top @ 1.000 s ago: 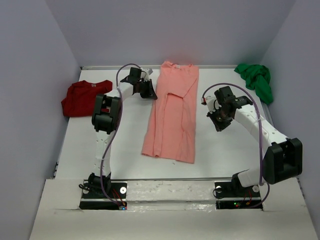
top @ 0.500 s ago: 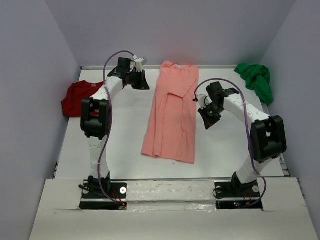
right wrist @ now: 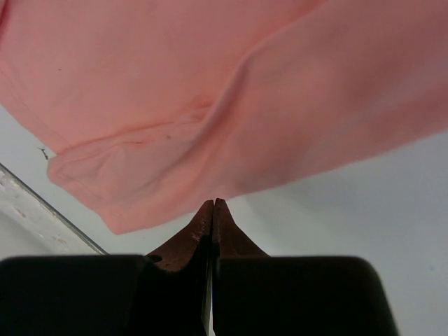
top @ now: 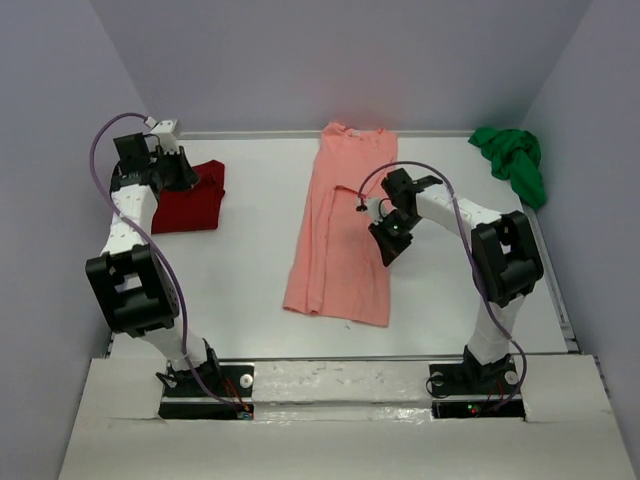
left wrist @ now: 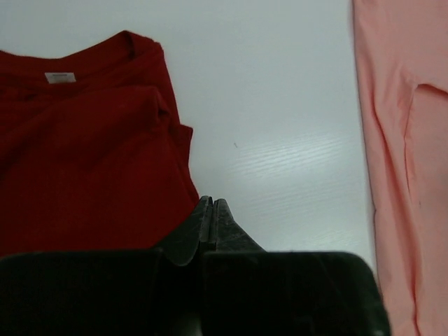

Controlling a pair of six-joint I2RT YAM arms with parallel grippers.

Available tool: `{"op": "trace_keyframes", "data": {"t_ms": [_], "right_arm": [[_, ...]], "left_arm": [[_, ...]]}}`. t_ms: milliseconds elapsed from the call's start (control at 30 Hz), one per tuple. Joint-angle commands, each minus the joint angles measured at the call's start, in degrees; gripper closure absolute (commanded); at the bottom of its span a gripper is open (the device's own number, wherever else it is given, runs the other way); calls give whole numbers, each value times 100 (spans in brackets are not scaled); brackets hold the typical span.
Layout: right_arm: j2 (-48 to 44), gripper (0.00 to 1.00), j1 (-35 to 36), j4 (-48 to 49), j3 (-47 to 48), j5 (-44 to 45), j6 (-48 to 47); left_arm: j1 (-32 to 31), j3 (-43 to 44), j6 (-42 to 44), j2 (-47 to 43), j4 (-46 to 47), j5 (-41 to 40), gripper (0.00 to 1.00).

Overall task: Fold and stack the t-shirts
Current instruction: Fold the tshirt

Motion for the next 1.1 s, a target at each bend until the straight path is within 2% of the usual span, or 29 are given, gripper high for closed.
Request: {"op": "trace_keyframes", "data": {"t_ms": [0,233,533,700,867,1067], "right_arm": [[-36,100,370,185,-79,-261,-19],[201,100,564,369,-395,-103,-124],[298,100,564,1081,-1599,459,-212],[-27,100,564,1020,-1793,995,-344],[-221,100,564,950,-1917,1908,-476],[-405,100,564,809,-1908,2463,-476]], "left_arm": [[88,-612,419,-716,33,61,100],[106,-1158,454,-1429,24,34,100],[106,-1518,402,-1982,121,78,100],[97,-2028,498,-2430,287,324,100],[88,-2756,402,-3238,805,456,100],[97,-3215,331,-4144,1175,667,100]]}}
